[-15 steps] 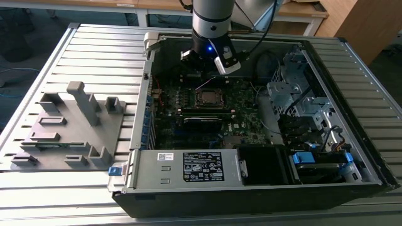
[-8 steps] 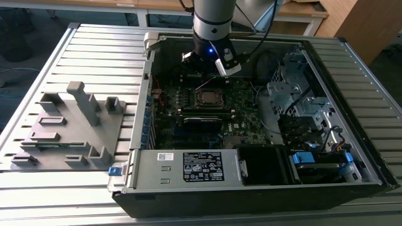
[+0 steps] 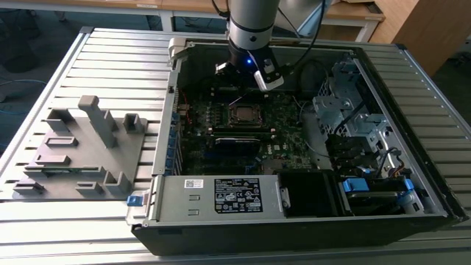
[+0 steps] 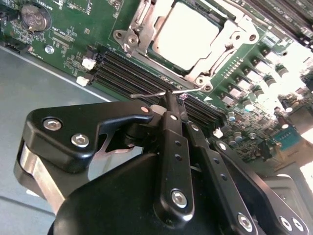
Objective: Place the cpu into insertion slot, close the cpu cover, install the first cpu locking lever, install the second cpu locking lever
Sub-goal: 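Install the first cpu locking lever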
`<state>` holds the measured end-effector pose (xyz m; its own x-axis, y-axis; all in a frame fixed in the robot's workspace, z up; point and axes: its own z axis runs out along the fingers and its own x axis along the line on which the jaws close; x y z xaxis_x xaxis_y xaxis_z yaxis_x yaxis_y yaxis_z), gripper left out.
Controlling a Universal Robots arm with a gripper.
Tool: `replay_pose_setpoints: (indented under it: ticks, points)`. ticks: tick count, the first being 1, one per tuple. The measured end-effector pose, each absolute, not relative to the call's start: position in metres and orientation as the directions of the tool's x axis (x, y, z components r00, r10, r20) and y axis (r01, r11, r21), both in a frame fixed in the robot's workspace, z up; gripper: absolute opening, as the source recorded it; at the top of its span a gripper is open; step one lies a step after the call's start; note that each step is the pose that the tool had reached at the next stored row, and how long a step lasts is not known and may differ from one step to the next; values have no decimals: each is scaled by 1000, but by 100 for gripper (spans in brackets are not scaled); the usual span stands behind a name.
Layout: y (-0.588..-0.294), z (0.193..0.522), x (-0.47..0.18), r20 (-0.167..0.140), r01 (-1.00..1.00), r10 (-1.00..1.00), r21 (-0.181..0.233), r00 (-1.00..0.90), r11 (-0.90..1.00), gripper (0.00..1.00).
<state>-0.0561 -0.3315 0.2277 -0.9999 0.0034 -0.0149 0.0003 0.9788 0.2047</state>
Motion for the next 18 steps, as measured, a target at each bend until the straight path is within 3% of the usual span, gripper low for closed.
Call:
replay_pose_setpoints:
  ticks: [18]
  points:
    - [-330,218,-54,-15,0,3,205,-1000,979,10]
